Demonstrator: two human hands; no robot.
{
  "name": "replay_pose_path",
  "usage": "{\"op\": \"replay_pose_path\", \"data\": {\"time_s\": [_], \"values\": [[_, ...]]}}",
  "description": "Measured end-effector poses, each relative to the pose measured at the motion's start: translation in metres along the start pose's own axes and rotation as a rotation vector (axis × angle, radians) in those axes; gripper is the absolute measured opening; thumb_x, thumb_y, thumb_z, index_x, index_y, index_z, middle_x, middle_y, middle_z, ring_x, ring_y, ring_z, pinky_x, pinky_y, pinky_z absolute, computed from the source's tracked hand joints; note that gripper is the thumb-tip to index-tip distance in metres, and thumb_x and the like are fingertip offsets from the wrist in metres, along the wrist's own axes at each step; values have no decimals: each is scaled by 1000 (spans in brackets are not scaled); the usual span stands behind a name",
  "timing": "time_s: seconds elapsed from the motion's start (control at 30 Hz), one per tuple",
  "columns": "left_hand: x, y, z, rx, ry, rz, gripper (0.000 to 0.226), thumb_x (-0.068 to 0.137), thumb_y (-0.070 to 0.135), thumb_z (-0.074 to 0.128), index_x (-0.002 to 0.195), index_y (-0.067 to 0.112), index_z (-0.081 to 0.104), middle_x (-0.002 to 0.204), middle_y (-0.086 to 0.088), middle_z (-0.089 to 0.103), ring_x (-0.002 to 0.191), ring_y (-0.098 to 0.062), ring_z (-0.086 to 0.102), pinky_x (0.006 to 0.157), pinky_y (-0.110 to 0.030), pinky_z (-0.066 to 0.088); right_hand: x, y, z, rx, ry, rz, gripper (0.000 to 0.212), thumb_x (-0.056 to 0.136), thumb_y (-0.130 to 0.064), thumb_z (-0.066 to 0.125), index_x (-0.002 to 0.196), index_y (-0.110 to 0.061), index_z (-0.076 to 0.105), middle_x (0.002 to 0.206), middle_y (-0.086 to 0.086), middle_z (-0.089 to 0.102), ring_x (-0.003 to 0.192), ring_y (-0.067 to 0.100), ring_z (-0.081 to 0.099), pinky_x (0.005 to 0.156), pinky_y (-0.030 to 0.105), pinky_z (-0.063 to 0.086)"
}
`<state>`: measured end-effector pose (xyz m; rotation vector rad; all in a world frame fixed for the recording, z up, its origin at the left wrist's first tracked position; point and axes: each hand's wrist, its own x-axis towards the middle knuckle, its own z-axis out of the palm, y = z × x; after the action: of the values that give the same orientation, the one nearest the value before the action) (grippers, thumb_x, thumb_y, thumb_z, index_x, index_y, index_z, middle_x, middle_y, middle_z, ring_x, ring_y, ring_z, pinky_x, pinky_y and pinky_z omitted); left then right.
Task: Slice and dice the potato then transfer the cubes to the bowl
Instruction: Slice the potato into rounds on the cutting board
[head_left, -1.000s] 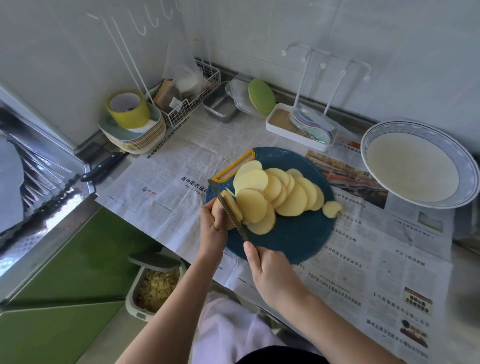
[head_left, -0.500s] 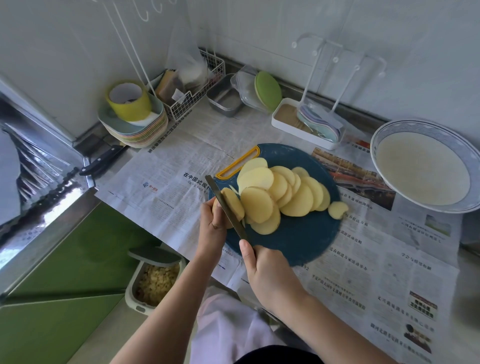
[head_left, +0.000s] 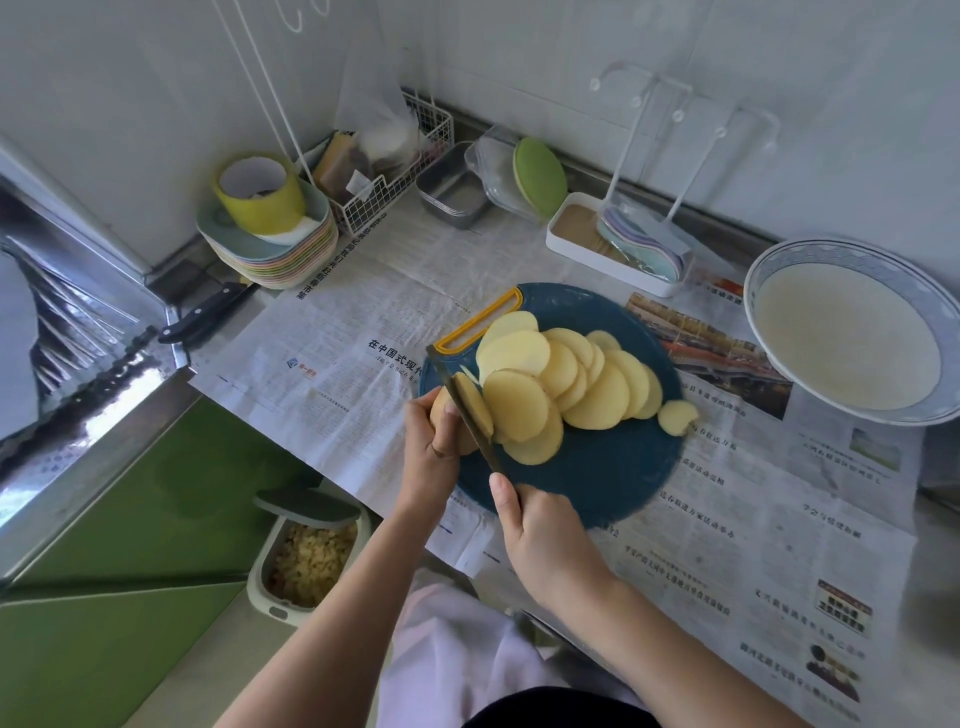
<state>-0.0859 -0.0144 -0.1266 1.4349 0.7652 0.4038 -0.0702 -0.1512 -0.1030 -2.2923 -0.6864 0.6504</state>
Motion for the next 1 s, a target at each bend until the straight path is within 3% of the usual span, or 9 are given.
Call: {"op": "replay_pose_path", "data": {"time_s": [0.13,0.33,0.4,0.5,0.6,0.67,0.8,0.93,1.0], "values": [[-2,2,1,9,6,-21,79,69,76,44,115,12,44,113,-9,52,104,-23,56,89,-41,52,1,-3,-1,3,-5,34,64,93,-58,16,74,-12,55,70,6,61,70,23,55,64,32,43],[-4,14,0,39,-30,28,28,99,37,38,77,21,47,58,26,58,60,6,54,59,-9,44,4,-1,5,-43,13,10,72,89,-59,12,87,-7,62,78,12,66,77,29,61,66,36,46],[1,9,-2,26,-28,27,31,102,35,39,79,18,50,64,27,62,66,9,58,64,-9,47,6,-4,4,-34,-5,42,65,96,-54,19,85,-7,62,79,12,66,78,29,61,65,34,45],[7,-2,-3,43,-57,26,54,87,65,50,97,12,56,94,-3,65,92,-2,64,78,-19,52,11,-10,-1,7,-50,106,59,100,-52,21,64,-14,47,66,5,55,62,20,50,53,27,35],[3,2,-2,22,-89,66,47,79,62,46,91,18,53,86,3,58,76,7,58,67,-10,47,12,-11,-2,11,-47,98,58,100,-52,20,59,-17,41,59,0,48,54,11,45,46,20,30],[-1,9,-4,29,-69,51,54,72,68,42,94,19,52,87,11,58,79,5,56,66,-8,46,10,-9,2,-12,-32,86,57,100,-52,20,64,-15,46,63,2,54,61,18,53,52,23,37],[1,8,-5,37,-77,37,31,85,49,40,75,20,45,56,20,58,57,8,53,56,-8,42,13,-6,10,-53,-1,79,61,98,-54,20,80,-10,58,79,11,66,76,26,62,63,32,46],[6,-2,-6,12,-90,29,66,73,68,45,102,9,50,95,-3,58,82,-7,57,70,-17,44,19,-11,5,4,-48,138,61,100,-54,19,65,-12,47,67,4,54,60,18,50,48,23,32],[6,-5,-6,26,-81,-23,59,78,63,46,113,15,45,113,-4,54,99,-9,55,76,-17,43,21,-12,5,11,-49,140,61,100,-53,19,63,-13,45,65,4,53,58,16,48,45,20,29]]}}
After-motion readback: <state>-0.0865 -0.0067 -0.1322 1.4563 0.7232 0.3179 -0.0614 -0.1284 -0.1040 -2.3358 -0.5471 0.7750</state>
